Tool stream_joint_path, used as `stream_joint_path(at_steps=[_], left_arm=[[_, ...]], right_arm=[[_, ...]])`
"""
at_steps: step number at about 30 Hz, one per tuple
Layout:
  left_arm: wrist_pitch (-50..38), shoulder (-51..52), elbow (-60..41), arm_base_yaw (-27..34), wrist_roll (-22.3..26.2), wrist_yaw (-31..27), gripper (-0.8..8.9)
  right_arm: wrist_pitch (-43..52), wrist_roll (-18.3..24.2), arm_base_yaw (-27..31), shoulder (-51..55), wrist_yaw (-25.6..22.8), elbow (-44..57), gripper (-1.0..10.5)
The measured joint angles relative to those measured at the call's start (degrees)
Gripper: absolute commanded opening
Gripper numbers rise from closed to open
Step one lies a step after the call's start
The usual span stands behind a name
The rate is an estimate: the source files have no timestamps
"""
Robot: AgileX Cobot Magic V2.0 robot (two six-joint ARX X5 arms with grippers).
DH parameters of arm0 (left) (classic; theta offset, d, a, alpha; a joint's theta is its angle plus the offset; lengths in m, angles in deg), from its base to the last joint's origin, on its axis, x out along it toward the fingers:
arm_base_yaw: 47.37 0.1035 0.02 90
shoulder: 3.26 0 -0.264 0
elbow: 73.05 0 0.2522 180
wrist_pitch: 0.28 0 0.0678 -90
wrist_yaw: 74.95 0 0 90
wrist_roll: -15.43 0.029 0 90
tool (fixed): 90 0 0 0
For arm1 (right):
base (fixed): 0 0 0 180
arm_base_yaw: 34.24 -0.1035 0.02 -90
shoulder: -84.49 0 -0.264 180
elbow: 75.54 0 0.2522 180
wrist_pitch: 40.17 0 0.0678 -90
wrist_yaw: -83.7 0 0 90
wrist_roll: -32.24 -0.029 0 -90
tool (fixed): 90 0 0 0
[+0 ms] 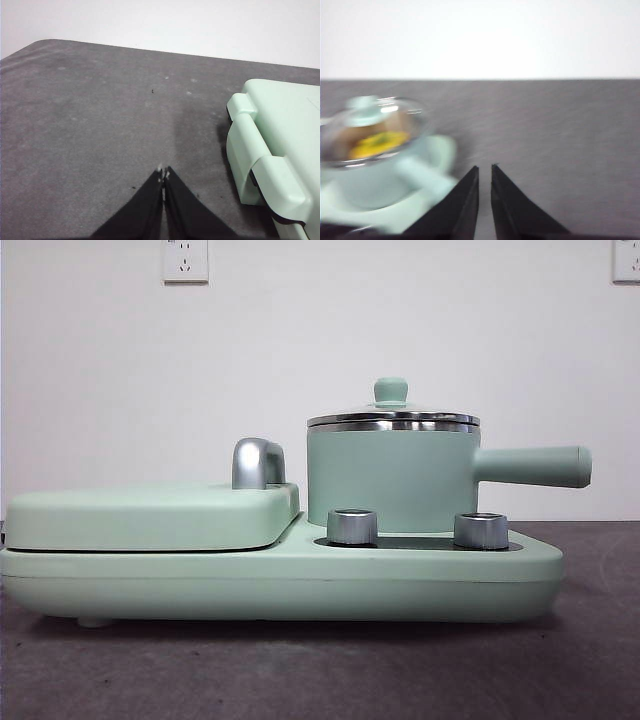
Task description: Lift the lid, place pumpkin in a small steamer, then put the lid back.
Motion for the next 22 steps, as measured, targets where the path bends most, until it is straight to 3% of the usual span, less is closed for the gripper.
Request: stream_joint_path(at_steps=[4,9,22], left_arm=[[0.0,0.0,0.0,0.0,0.0,0.0,0.06],[0.0,0.0,0.0,0.0,0.0,0.0,0.06],[0.0,0.0,0.0,0.0,0.0,0.0,0.06]], right_arm=[[6.0,2.0,6.8,6.3,-0.2,12.0,0.4],[9.7,3.0,8.7,9.2,-0.3,21.7,0.4],[12.9,6.1,8.7,10.1,-0.2,24.7,0.4]])
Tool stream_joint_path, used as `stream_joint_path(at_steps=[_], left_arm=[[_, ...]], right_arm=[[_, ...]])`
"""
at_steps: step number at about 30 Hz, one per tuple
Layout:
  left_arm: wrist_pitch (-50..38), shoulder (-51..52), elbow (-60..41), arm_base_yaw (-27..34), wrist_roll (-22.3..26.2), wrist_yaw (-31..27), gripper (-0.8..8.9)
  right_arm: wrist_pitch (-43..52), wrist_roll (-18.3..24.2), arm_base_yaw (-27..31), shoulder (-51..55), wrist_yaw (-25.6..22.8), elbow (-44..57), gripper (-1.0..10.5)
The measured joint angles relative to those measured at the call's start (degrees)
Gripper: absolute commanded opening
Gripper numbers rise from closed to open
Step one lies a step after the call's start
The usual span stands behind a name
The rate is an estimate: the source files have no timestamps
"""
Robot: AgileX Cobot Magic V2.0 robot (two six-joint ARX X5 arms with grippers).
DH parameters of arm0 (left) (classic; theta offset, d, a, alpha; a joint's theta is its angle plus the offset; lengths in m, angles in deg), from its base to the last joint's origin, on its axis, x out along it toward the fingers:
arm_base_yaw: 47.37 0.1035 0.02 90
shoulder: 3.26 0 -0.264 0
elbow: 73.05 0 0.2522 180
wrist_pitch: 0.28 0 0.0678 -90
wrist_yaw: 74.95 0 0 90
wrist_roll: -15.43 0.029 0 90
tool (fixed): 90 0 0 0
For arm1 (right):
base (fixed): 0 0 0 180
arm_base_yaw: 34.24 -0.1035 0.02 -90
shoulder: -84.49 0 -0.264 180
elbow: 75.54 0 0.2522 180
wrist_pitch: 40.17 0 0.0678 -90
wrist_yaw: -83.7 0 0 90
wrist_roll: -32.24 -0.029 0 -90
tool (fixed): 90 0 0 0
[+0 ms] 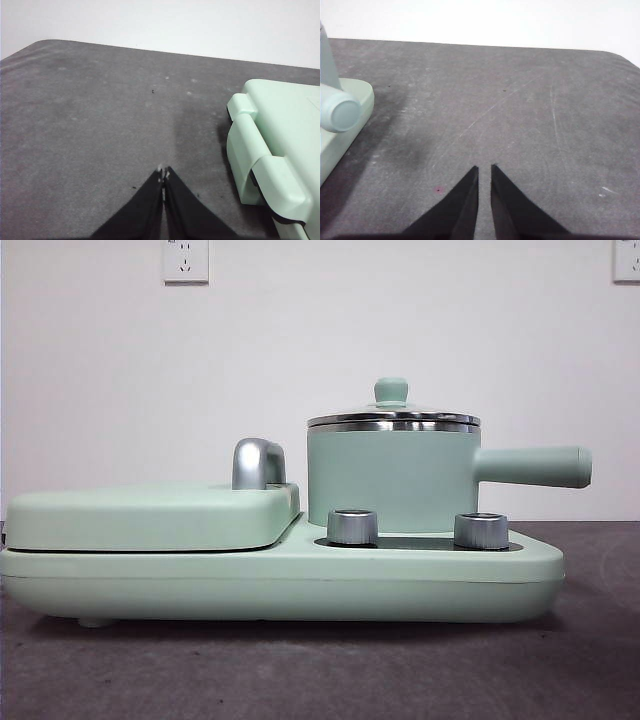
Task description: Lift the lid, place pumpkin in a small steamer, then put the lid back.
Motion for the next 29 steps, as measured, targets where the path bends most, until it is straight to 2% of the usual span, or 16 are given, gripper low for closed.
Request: stream_joint_path(at_steps=[29], left_arm=[[0.0,0.0,0.0,0.0,0.0,0.0,0.06]], right_arm=[[0.8,0.5,0.0,0.0,0.0,0.3,0.4]])
